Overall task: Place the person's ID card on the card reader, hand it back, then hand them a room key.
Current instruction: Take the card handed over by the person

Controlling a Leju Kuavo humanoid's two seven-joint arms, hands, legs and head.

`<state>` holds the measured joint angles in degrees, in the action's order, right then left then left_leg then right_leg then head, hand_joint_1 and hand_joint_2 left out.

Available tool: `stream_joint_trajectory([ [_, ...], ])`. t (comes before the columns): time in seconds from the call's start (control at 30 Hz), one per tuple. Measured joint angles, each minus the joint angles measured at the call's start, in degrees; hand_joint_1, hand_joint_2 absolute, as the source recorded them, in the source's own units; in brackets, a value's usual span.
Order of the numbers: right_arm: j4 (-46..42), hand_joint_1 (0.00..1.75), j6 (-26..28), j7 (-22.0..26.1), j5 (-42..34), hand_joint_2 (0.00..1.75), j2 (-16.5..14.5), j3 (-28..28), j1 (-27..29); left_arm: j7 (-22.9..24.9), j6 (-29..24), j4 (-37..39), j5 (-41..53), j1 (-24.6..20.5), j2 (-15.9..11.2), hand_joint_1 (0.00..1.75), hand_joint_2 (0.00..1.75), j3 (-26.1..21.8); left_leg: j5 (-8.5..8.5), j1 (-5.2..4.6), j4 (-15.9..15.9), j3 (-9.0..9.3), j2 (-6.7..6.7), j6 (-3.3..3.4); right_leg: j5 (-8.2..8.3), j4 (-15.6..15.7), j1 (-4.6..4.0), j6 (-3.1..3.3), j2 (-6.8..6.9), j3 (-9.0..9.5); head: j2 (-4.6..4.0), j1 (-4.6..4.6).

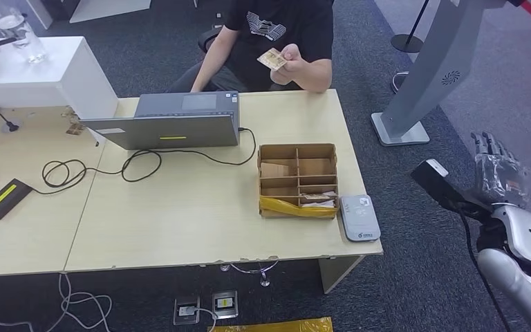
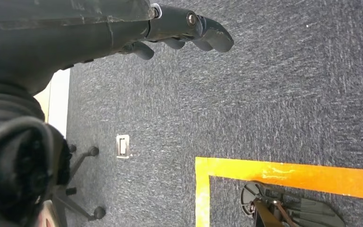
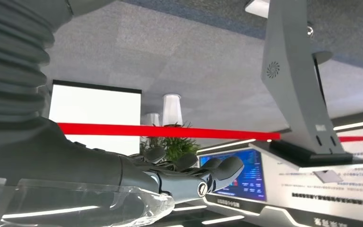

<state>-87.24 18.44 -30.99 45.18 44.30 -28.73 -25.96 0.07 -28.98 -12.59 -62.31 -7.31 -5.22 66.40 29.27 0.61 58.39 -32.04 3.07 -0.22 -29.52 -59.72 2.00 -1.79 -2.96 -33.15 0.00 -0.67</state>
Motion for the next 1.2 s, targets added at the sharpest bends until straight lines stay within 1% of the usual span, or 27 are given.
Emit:
stream_joint_trajectory([
  [0.4,0.5,0.00,-1.4,1.1,0.3,1.75,-0.5,-5.8,-3.2,0.0,0.3,0.0,1.0,0.0,0.0,0.00,0.00,0.9,0.00,0.00,0.0,0.01,-0.01,0.00,0.00,0.0,0.00,0.00,0.00,0.00,0.00,-0.01],
  [0.77,1.6,0.00,-0.4,2.5,1.8,1.75,-3.0,-9.4,-6.2,0.0,0.4,0.0,1.6,-0.1,0.0,0.00,0.00,1.8,0.00,0.02,0.0,0.00,0.00,0.00,0.00,0.0,-0.01,0.00,0.00,0.01,0.00,-0.01],
  [1.2,3.4,0.00,0.4,5.3,2.6,1.75,-6.2,-12.7,-9.2,0.0,0.7,0.0,1.7,-0.1,0.0,0.00,0.00,2.8,0.00,0.03,0.0,-0.01,0.00,0.00,0.00,0.0,-0.02,0.00,0.00,0.01,0.00,-0.01],
])
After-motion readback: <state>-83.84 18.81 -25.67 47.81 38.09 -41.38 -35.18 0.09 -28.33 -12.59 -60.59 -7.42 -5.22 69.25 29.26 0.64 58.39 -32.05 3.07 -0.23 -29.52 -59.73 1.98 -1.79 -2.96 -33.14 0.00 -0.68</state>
